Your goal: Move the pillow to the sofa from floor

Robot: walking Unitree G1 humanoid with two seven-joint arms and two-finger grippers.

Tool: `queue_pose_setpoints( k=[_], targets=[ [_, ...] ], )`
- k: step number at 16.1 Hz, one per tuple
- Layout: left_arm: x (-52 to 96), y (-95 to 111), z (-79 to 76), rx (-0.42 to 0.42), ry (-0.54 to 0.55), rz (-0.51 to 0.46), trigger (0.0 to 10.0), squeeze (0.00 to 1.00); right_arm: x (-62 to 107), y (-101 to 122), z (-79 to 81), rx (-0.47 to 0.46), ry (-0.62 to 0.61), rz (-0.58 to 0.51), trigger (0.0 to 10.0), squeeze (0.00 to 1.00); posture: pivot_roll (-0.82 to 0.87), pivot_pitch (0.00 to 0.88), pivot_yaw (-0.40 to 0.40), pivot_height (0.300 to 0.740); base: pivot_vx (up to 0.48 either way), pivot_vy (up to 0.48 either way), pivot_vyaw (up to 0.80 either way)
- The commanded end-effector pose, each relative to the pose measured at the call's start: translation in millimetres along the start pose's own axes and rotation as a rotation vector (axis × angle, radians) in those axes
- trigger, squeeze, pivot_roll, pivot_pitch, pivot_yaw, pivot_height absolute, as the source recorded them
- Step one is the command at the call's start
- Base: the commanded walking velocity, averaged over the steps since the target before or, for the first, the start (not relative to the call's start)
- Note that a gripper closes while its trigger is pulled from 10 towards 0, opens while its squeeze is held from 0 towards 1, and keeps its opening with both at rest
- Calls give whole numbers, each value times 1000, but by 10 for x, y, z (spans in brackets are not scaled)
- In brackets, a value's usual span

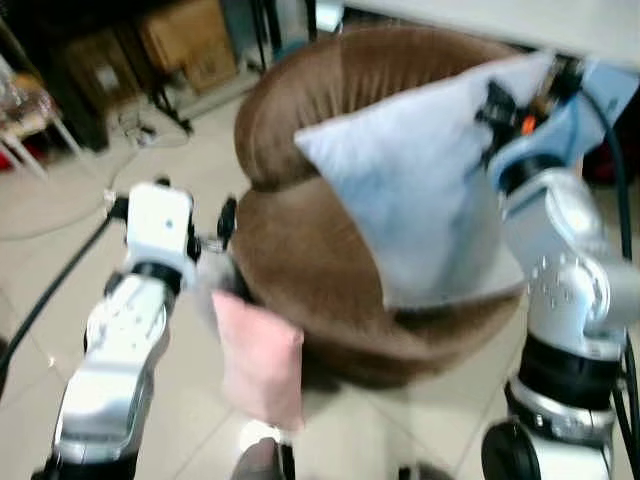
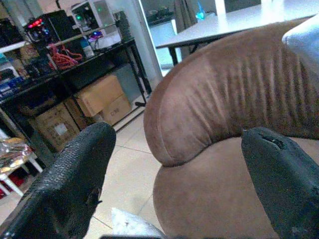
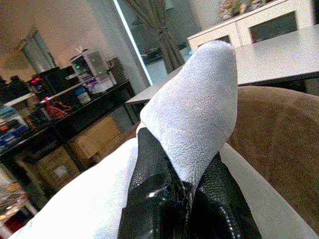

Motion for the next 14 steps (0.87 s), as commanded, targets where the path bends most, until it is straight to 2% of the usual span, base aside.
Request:
queue_pose_setpoints(
  k=[1, 3, 5, 7, 8, 9, 10, 12, 14],
  targets=[
    [1, -21, 1, -14, -7, 5, 10000, 0, 27, 75, 140, -12, 57, -24, 10000, 0, -98, 0, 74, 740, 0, 0, 0],
    [7, -31, -7, -14, -9, 9, 10000, 0, 27, 54, 100, -39, 35, -29, 10000, 0, -98, 0, 74, 740, 0, 0, 0],
    [22, -44, -13, 3, -7, 14, 10000, 0, 62, -60, 61, -77, 47, 9, 10000, 0, -95, 0, 73, 740, 0, 0, 0],
    [39, -87, -20, 31, -3, 32, 10000, 0, 158, -400, -122, -81, 9, 115, 10000, 0, -97, 0, 73, 740, 0, 0, 0],
    [40, -93, -21, 32, -2, 35, 10000, 0, 177, -460, -166, -83, -5, 131, 10000, 0, -97, 0, 73, 740, 0, 0, 0],
    [51, -118, -31, 25, -5, 37, 10000, 0, 258, -689, -318, -39, -55, 195, 10000, 0, -91, 0, 70, 740, 0, 0, 0],
    [72, -166, -30, 20, -3, 49, 10000, 0, 313, -796, -382, -7, -84, 225, 10000, 0, -92, 0, 72, 740, 0, 0, 0],
    [96, -204, -34, -1, 1, 58, 10000, 0, 354, -852, -406, 17, -98, 239, 10000, 0, -94, 0, 73, 740, 0, 0, 0],
    [91, -206, -51, -2, -4, 59, 10000, 0, 362, -852, -376, 32, -76, 233, 10000, 0, -96, 0, 75, 740, 0, -311, 0]
  ],
)
Point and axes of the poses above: a point about 5 cm out from each wrist's last joint towards the gripper, its own x axis pointing back from the gripper into the wrist, its own y axis along the axis of the wrist's last joint, z = x × y, the point moved 5 cm from there along -x, pointing out of the wrist towards the gripper, and after that the axes turned 15 degrees about -x, right-handed, at the moved point
